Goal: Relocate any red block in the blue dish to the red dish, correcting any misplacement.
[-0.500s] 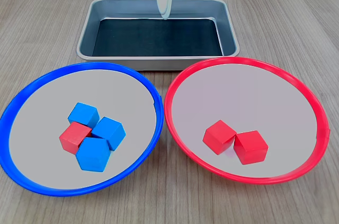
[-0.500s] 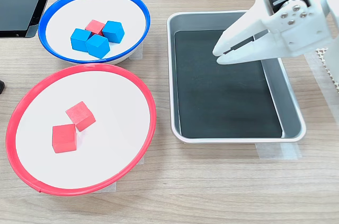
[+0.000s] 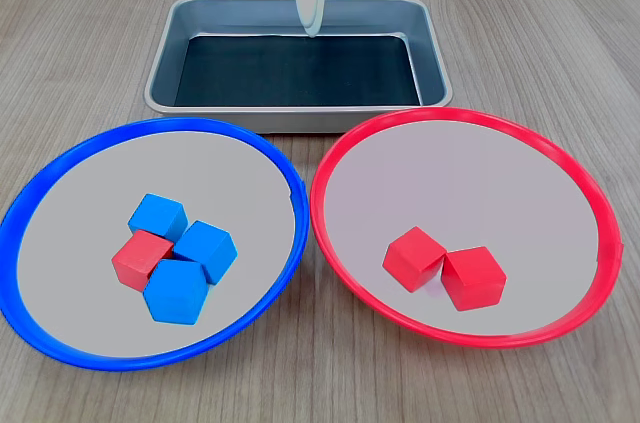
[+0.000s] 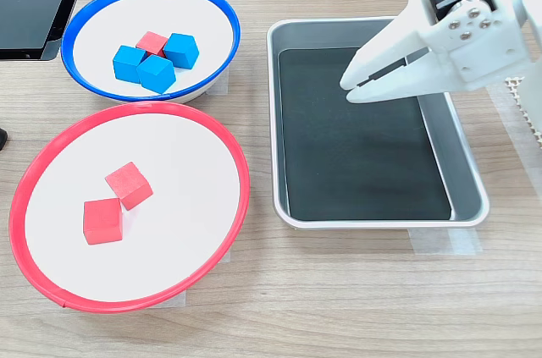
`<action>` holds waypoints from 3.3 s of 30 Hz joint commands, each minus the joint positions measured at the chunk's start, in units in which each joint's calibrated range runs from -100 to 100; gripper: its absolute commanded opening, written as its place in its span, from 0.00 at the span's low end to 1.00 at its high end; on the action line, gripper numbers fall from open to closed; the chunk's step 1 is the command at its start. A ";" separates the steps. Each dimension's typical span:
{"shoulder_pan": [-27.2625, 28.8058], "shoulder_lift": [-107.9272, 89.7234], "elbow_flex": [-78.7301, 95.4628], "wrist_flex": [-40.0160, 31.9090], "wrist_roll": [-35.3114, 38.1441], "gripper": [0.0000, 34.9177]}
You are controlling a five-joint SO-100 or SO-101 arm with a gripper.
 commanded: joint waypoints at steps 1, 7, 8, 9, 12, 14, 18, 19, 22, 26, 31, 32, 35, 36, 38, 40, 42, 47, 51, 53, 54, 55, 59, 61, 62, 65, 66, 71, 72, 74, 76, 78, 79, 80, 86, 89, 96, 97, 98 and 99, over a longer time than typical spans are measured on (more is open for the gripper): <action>0.00 -0.34 0.00 0.11 -0.24 0.01; 0.00 -0.34 0.00 0.11 -0.24 0.01; 0.00 -0.34 0.00 0.11 -0.24 0.01; 0.00 -0.34 0.00 0.11 -0.24 0.01; 0.00 -0.34 0.00 0.11 -0.24 0.01; 0.00 -0.34 0.00 0.11 -0.24 0.01; 0.00 -0.34 0.00 0.11 -0.24 0.01; 0.00 -0.34 0.00 0.11 -0.24 0.01; 0.00 -0.34 0.00 0.11 -0.24 0.01; 0.00 -0.34 0.00 0.11 -0.24 0.01; 0.00 -0.34 0.00 0.11 -0.24 0.01; 0.00 -0.34 0.00 0.11 -0.24 0.01; 0.00 -0.34 0.00 0.11 -0.24 0.01; 0.00 -0.34 0.00 0.11 -0.24 0.01; 0.00 -0.34 0.00 0.11 -0.24 0.01; 0.00 -0.34 0.00 0.11 -0.24 0.01; 0.00 -0.34 0.00 0.11 -0.24 0.01; -0.10 -0.34 0.00 0.11 -0.20 0.01; -0.10 -0.34 0.00 0.11 -0.20 0.01; -0.10 -0.34 0.00 0.11 -0.20 0.01; -0.10 -0.34 0.00 0.11 -0.24 0.01; 0.00 -0.34 0.00 0.11 -0.24 0.01; 0.19 -0.34 0.00 0.11 -0.34 0.01; 0.28 -0.34 0.00 0.11 0.05 0.01; 0.37 -0.34 0.00 0.11 0.29 0.01; 0.94 0.09 0.00 -0.47 1.03 0.01; 1.13 0.43 -0.18 -0.80 1.32 0.01; 1.88 4.35 -5.10 -0.80 2.39 0.01; 1.88 5.97 -6.83 -0.80 2.64 0.01; 1.88 10.06 -10.83 -0.88 3.03 0.01; 1.88 14.67 -15.38 -0.88 3.42 0.01; 1.88 19.79 -20.48 -0.88 3.81 0.01; 1.97 22.09 -22.76 -0.88 4.10 0.01; 2.16 24.90 -25.49 -1.04 4.35 0.01; 4.89 42.47 -41.51 -1.62 6.74 0.01; 7.24 52.62 -50.52 -1.62 8.06 0.01; 11.57 72.24 -67.82 -0.55 8.94 0.01; 12.23 75.22 -70.46 -0.47 8.79 0.04; 12.89 78.04 -72.92 -0.14 8.40 0.09; 13.55 80.85 -75.38 0.11 8.01 0.13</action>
